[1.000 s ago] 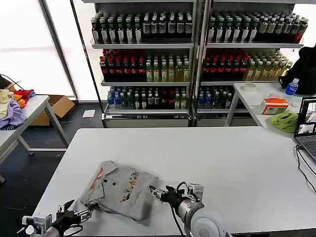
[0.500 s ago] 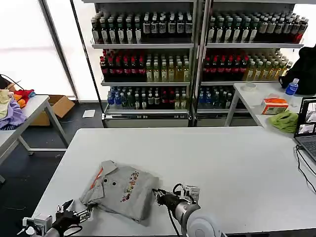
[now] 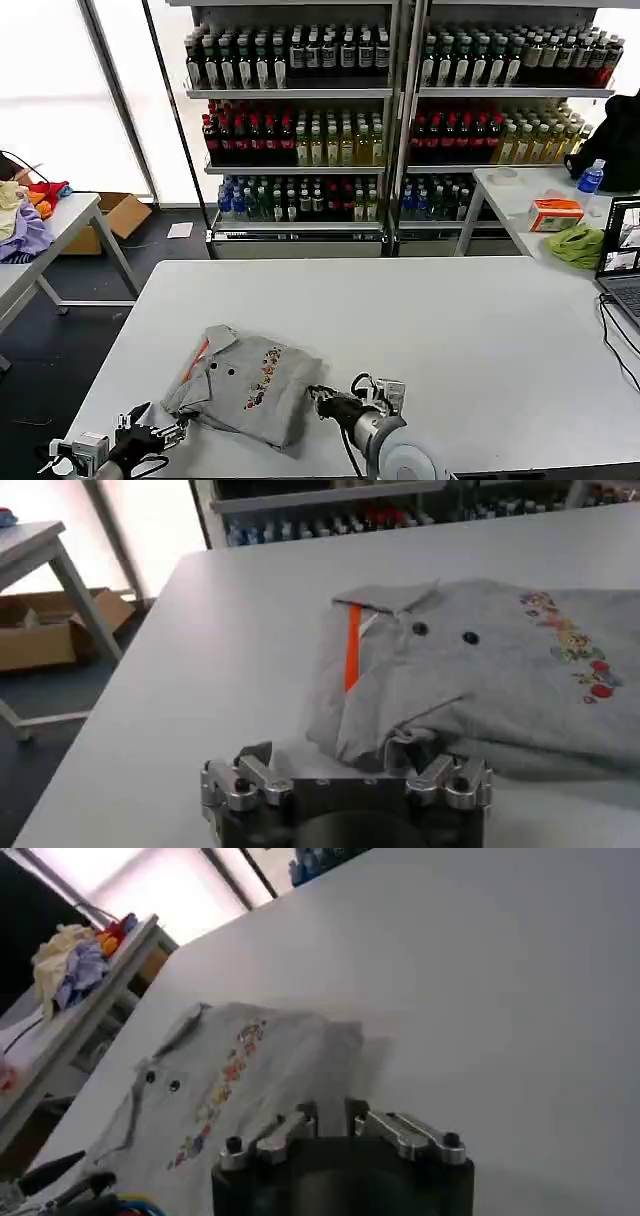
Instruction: Fold and organize the clothes.
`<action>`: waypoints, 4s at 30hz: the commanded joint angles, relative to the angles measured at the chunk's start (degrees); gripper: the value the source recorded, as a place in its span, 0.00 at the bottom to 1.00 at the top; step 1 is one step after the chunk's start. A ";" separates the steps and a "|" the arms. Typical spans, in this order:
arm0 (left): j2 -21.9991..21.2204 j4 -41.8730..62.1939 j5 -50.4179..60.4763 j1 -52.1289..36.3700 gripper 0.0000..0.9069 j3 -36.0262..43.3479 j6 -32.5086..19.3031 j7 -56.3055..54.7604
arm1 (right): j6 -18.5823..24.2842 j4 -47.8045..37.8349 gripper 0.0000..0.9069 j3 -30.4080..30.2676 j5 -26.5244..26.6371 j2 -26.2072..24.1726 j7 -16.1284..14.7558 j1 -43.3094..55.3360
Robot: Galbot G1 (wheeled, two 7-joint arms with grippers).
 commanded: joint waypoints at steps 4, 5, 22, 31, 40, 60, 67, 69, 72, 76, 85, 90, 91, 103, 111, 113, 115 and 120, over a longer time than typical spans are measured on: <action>-0.02 0.03 0.34 -0.34 1.00 0.61 0.20 0.10 | 0.01 -0.99 1.00 -1.46 0.27 1.00 0.91 1.34; -0.03 -0.02 0.33 -0.36 1.00 0.61 0.20 0.06 | 0.00 -1.38 1.00 -1.70 0.24 1.23 0.93 1.57; -0.69 0.12 0.43 -0.71 1.00 0.84 0.19 -0.05 | 0.05 -3.37 0.00 -2.68 -0.47 1.76 1.10 2.45; -1.73 0.62 0.57 -2.54 1.00 1.63 0.06 -0.36 | -0.05 -1.36 0.00 -1.40 -0.47 -1.22 1.00 1.68; -2.66 0.95 0.54 -4.08 1.00 2.25 0.02 -0.65 | -0.20 0.29 0.00 0.15 0.14 -4.60 -0.03 0.90; -4.46 -1.03 -0.57 -5.58 1.00 3.04 -0.09 -0.98 | -0.59 2.50 0.00 6.19 4.18 -20.56 -5.41 -0.11; -4.94 -1.51 -0.63 -5.00 1.00 2.62 -0.11 -0.82 | -0.45 2.30 0.00 9.55 4.61 -23.68 -6.15 -0.92; -5.00 -1.79 -0.60 -4.58 1.00 2.49 -0.09 -0.68 | -0.41 1.76 0.00 10.98 4.87 -23.31 -5.91 -0.65; -4.92 -2.48 -0.64 -3.92 1.00 2.21 -0.06 -0.44 | -0.38 1.11 0.00 12.46 5.41 -22.58 -5.75 -0.08; -5.04 -3.62 -0.60 -3.37 1.00 2.29 0.35 -0.29 | -0.39 2.55 0.00 12.57 5.54 -20.84 -6.07 -1.65; -5.27 -11.41 -3.83 0.57 1.00 2.52 2.78 4.62 | -0.34 5.60 1.00 11.19 4.81 -18.19 -4.72 -4.51; -5.43 -14.11 -3.71 -0.04 1.00 3.07 2.99 3.86 | -0.23 5.24 1.00 10.45 4.80 -16.22 -3.09 -5.18; -5.29 -14.15 -3.76 -0.53 1.00 2.92 2.94 3.45 | -0.19 5.13 1.00 10.28 4.94 -15.84 -3.03 -5.18; -3.55 -12.28 -3.63 -2.51 1.00 0.49 2.34 0.76 | -0.10 3.50 1.00 6.82 6.06 -11.04 -2.21 -3.07; -2.79 -9.57 -3.69 -4.14 1.00 -0.33 1.79 -0.01 | -0.07 1.65 0.20 3.43 4.00 -7.60 -1.40 -1.25; -2.84 -8.61 -3.68 -4.61 1.00 -0.48 1.62 0.00 | -0.05 1.14 0.00 2.80 3.23 -6.91 -1.21 -0.90; -3.00 -8.23 -3.69 -4.73 1.00 -0.63 1.54 0.01 | -0.06 0.76 0.00 2.03 2.75 -6.21 -0.99 -0.58; -3.19 -8.43 -3.95 -4.52 1.00 -0.97 1.53 0.03 | -0.05 0.61 0.00 1.29 2.52 -5.60 0.19 -0.19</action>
